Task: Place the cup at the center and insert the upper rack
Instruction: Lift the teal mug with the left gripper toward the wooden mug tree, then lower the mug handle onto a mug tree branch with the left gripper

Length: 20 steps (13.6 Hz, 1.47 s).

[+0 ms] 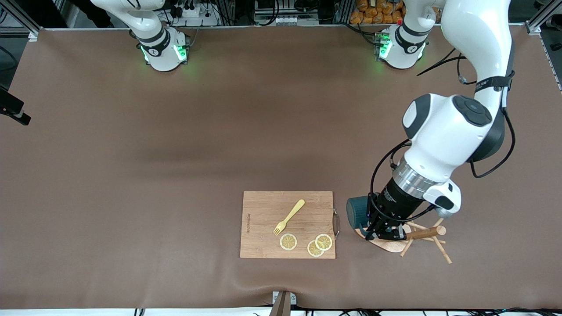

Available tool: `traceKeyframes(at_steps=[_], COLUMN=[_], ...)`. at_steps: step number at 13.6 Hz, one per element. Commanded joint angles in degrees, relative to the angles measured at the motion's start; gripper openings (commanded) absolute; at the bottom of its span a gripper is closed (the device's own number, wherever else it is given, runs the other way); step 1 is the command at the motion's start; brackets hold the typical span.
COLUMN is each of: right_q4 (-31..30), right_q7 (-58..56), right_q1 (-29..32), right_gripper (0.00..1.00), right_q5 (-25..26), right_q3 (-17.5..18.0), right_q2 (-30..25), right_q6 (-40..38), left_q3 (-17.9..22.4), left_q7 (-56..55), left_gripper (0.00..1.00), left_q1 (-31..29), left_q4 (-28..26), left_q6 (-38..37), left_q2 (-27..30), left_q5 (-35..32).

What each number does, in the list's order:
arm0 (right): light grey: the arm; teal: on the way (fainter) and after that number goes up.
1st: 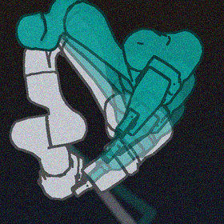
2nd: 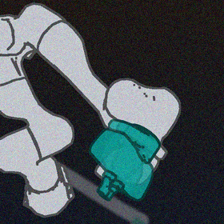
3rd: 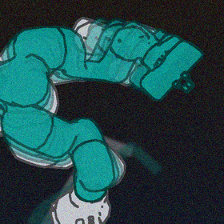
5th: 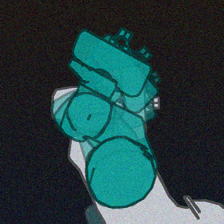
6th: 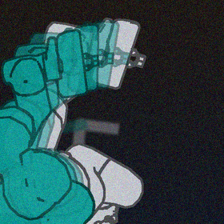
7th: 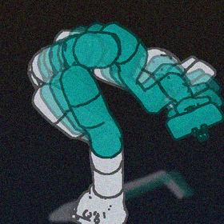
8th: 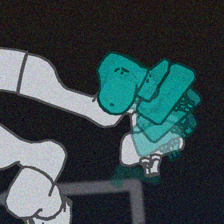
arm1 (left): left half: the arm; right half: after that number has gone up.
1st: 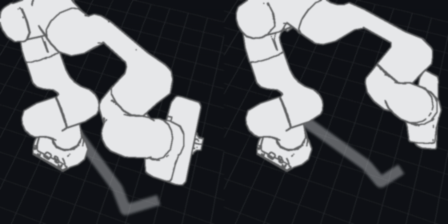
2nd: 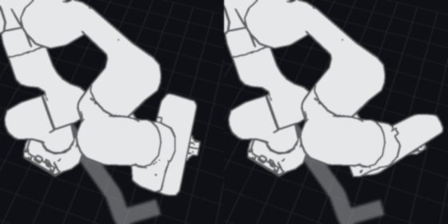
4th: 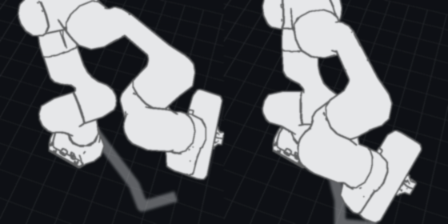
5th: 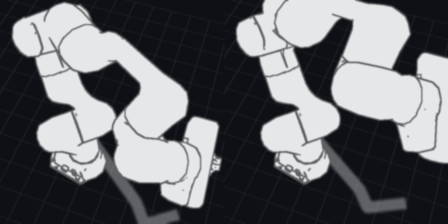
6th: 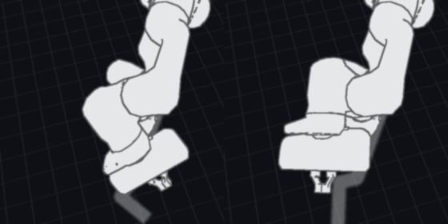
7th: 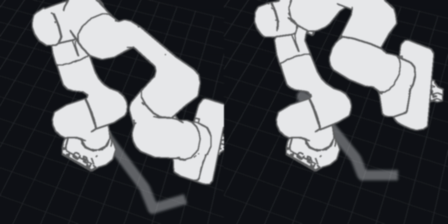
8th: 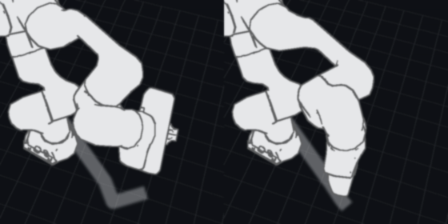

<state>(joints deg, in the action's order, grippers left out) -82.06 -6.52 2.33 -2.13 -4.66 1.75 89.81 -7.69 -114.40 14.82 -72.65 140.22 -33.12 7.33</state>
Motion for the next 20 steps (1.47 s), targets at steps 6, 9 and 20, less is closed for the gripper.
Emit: traceKeyframes(at_steps=[6,9,20], right_q4=[1.1,1.1,1.1], right_q7=[-0.2,-0.2,-0.2], right_q1=[-0.3,-0.6,-0.7], right_gripper=[1.00,1.00,1.00], right_q5=[1.2,2.1,2.2], right_q3=[0.0,0.0,0.0], right_q2=[0.3,0.3,0.3], right_q6=[-0.9,-0.9,-1.2], left_q3=[-0.5,-0.3,-0.6], left_q7=[13.1,15.1,32.4], left_gripper=[0.00,0.00,0.00], left_q1=[-3.1,-4.4,-7.2], left_q4=[-3.1,-2.8,-2.7], left_q6=[-0.6,-9.0,-16.2], left_q2=[0.7,1.4,1.8], left_q5=[7.9,6.8,12.8])
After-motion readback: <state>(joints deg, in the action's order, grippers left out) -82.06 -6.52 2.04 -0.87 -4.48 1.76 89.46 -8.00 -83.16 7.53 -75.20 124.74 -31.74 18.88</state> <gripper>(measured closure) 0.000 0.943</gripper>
